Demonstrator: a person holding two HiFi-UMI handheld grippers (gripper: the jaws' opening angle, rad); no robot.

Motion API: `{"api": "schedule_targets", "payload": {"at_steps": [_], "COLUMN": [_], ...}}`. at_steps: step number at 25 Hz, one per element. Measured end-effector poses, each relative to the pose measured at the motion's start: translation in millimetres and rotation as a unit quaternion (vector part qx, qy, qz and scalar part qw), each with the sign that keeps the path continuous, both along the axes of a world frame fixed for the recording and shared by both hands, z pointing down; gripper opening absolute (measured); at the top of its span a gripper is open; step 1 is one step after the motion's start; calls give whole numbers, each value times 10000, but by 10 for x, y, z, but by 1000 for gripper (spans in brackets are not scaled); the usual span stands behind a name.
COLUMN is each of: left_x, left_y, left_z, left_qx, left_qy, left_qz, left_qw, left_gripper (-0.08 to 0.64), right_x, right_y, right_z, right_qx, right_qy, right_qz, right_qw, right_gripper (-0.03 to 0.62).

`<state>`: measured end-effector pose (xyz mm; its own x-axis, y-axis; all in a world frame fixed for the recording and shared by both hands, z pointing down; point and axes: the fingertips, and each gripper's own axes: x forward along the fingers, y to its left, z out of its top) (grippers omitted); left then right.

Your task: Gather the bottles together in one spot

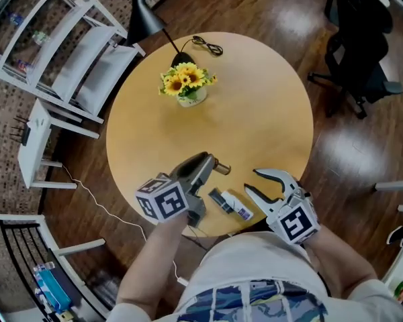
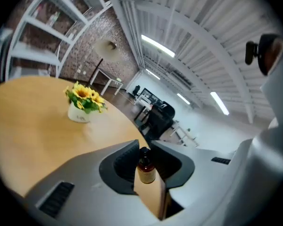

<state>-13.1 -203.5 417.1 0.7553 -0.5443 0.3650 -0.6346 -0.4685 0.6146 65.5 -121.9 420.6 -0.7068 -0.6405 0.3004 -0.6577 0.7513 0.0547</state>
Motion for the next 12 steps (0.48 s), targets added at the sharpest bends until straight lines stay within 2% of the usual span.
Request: {"api": "schedule_targets", "payload": {"at_steps": [1, 3, 5, 9, 12], "left_x": [-43, -143, -245, -445, -597], "left_y": [-137, -418, -708, -1267, -1612], "left_z": [96, 289, 471, 779, 983], "left_qx": [234, 644, 854, 947, 844], "left_qy": [-475, -1300, -1818, -2421, -2452], "left_qz": [-141, -394, -667, -1210, -1638], "left_qw": [9985, 9886, 9773, 9580, 9518], "left_gripper": [77, 77, 77, 77, 77], "right_x": [124, 358, 579, 965, 1170], "right_y": [-38, -83, -109, -180, -200], "right_z": [62, 207, 349, 509, 595], "right_qx": [-120, -421, -731, -1120, -1361], "right_qy": [-37, -77, -55, -29, -71], "right_qz": [57, 163, 237, 394, 494], "right_qw": [9999, 9989, 9970, 9929, 9894], "right_gripper": [170, 189, 205, 222, 222]}}
